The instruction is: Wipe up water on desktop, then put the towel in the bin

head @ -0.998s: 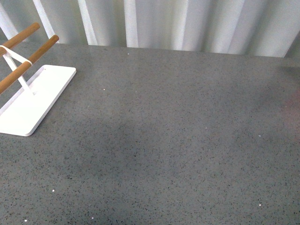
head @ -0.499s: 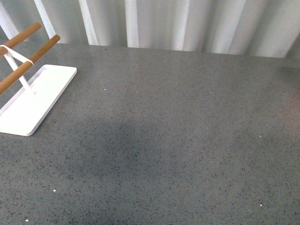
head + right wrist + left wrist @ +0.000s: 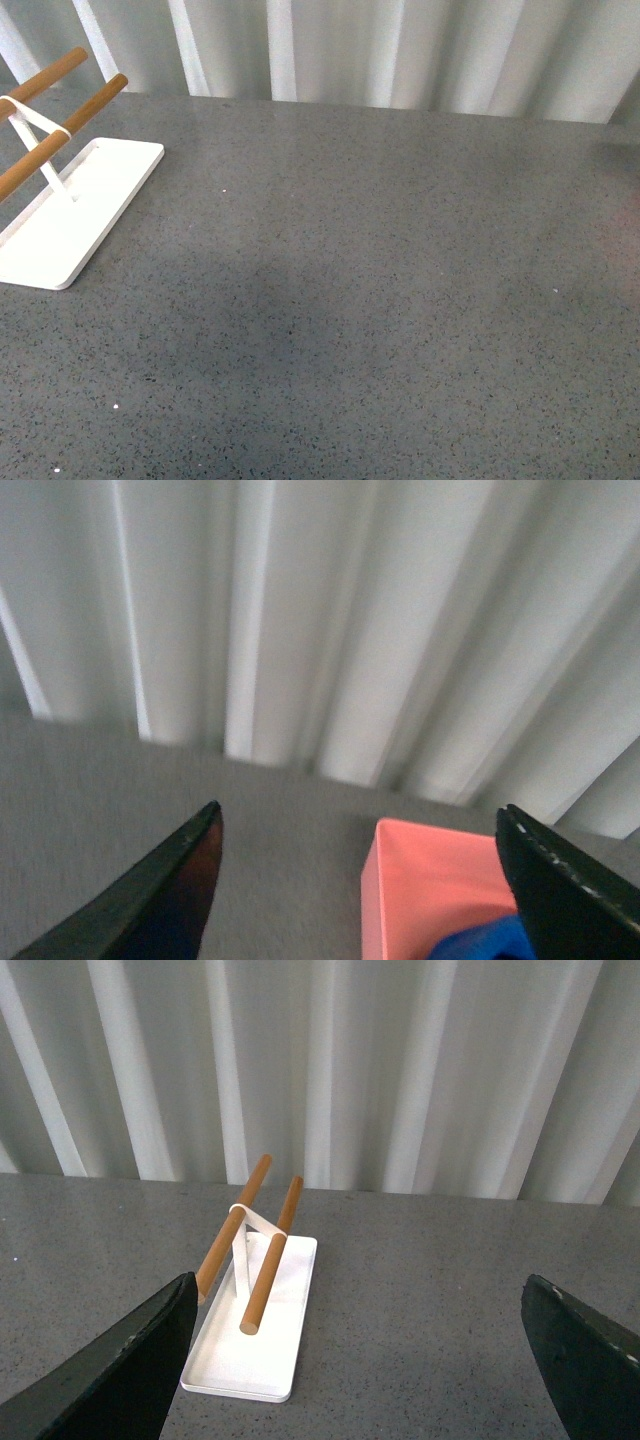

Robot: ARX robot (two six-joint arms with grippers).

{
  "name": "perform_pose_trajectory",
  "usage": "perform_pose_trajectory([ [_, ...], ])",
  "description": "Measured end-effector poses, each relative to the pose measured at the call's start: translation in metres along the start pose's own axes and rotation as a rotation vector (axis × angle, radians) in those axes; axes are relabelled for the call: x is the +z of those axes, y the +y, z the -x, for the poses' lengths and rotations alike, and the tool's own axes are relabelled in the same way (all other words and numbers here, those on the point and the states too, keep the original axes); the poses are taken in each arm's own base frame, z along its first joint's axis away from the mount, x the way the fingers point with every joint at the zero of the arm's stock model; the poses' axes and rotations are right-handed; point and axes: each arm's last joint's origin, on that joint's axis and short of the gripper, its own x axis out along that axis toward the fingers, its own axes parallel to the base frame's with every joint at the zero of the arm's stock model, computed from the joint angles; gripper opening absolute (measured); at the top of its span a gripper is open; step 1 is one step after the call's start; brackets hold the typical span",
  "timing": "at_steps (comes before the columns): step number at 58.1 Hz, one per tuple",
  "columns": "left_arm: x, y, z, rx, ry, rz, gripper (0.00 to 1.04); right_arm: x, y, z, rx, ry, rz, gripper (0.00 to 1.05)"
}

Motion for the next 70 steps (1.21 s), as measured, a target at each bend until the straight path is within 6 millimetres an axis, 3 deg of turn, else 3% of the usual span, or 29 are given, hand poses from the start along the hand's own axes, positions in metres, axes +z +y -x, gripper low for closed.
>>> perform_pose_trajectory([
  [8, 0.0, 0.0, 0.0, 0.0, 0.0, 0.0, 0.98, -0.024, 0.015, 0.019, -0.028, -0.126, -0.118, 0.57],
  [18, 0.0, 0.0, 0.0, 0.0, 0.0, 0.0, 0.98, -0.056, 0.033, 0.035, -0.01, -0.105, -0.167, 0.26],
  [26, 0.0, 0.0, 0.0, 0.0, 0.0, 0.0, 0.98, -0.07, 0.041, 0.046, -0.014, -0.108, -0.173, 0.03],
  [41, 0.0, 0.0, 0.0, 0.0, 0.0, 0.0, 0.98, -0.089, 0.06, 0.063, -0.002, -0.112, -0.174, 0.03],
  [70, 0.0, 0.0, 0.0, 0.0, 0.0, 0.0, 0.98, -0.111, 0.065, 0.084, -0.008, -0.113, -0.176, 0.03],
])
